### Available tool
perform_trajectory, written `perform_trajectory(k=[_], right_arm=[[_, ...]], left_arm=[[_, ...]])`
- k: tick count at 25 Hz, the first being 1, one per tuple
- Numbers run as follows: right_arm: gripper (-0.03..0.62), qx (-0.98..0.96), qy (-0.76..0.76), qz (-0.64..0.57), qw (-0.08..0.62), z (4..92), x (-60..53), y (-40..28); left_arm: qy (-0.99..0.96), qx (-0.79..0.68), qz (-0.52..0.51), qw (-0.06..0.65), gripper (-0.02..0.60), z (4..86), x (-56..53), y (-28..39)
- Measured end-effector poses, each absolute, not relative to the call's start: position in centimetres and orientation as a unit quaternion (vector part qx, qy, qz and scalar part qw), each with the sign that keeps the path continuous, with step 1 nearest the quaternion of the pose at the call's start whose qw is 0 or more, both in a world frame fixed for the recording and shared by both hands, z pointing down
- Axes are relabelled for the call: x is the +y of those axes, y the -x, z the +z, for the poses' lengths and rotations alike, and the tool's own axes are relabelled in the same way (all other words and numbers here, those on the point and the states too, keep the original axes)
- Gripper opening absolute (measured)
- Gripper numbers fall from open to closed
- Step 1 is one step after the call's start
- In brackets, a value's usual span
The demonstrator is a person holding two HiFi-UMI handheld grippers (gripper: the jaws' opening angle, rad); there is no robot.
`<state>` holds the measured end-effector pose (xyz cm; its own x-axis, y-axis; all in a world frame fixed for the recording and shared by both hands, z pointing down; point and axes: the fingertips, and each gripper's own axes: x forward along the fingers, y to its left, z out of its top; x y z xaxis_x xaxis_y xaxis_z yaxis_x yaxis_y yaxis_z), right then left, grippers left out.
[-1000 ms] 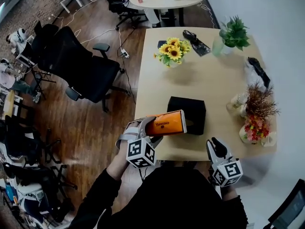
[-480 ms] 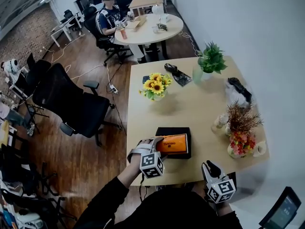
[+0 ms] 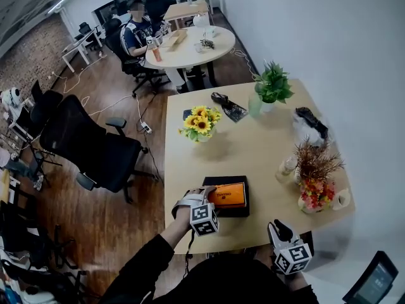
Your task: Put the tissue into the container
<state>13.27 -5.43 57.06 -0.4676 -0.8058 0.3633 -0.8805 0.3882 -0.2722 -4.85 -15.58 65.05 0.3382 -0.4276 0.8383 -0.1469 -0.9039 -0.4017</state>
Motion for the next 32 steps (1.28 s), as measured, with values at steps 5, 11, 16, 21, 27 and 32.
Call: perform_trajectory(k=[5,11,16,21,27,32], right_arm=[[0.084,-0.830,-0.506,0.219,0.088,57.2,-5.5,-13.1],[0.084,-0.830,-0.503,0.222,0.093,57.3,-5.5,-12.9],[0.084,-0.833,-0.499,0.221,0.092,57.3,-5.6,-12.7],[0.084,-0.833,-0.498,0.222,0.092,57.3,-5.4,-12.7],[0.084,-0.832,-0.499,0.223,0.093,57.5,-5.1,-12.9],[0.084,-0.831,-0.500,0.226,0.093,57.5,-5.2,-13.2]], left_arm=[[0.803,0.169,-0.557,0.127,0.333,66.2,-15.9,4.7],[0.800,0.165,-0.562,0.129,0.333,66.3,-16.0,4.6],[0.800,0.157,-0.564,0.133,0.333,66.5,-15.5,3.9],[0.800,0.153,-0.568,0.118,0.333,67.0,-15.2,3.8],[0.803,0.147,-0.568,0.107,0.333,67.0,-15.3,3.9],[0.797,0.138,-0.578,0.110,0.333,67.0,-14.9,4.3]])
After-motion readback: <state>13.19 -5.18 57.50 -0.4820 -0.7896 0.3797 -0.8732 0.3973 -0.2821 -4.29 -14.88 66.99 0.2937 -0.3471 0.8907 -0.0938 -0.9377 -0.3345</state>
